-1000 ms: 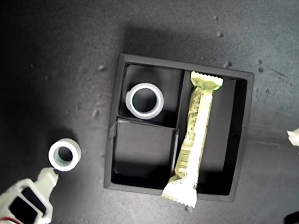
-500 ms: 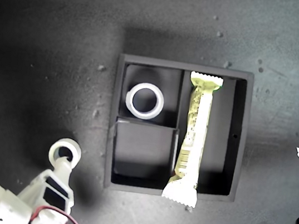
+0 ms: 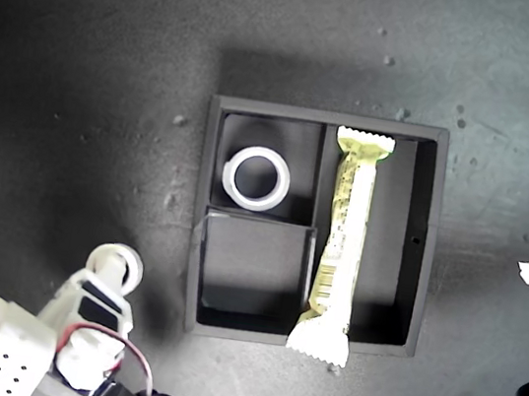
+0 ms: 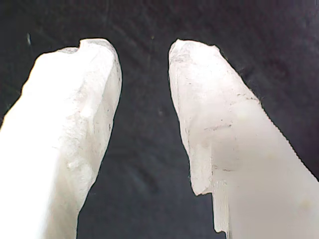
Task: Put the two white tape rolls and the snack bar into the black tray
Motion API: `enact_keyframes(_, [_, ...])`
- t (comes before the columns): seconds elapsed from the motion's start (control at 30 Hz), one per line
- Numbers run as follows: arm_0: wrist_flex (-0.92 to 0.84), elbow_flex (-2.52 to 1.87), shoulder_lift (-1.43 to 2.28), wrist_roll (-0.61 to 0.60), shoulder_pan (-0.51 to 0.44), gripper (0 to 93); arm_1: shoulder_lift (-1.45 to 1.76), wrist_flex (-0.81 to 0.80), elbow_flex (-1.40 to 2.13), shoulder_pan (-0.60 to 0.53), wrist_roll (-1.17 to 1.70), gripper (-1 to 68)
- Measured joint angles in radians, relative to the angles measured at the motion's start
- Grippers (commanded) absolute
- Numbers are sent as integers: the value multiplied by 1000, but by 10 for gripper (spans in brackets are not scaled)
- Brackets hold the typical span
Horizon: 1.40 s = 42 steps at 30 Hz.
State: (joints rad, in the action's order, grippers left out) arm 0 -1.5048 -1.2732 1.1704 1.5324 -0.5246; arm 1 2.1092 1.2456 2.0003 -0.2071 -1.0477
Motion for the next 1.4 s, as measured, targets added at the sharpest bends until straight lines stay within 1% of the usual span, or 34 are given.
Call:
enact_keyframes(0.3, [69,0,-15,9,-9,164,0,-3,11,-2,0,65])
enact_keyframes(0.77, [60,23,-15,35,-32,160,0,-35,31,-20,-3,65])
enact_keyframes(1.2, [77,91,-110,84,-69,159,2,-55,41,-20,-3,65])
enact_keyframes(1.27, [55,101,-110,91,-84,160,2,-58,41,-20,-3,65])
enact_keyframes(1.4, [9,129,-110,94,-81,161,2,-58,41,-20,-3,65])
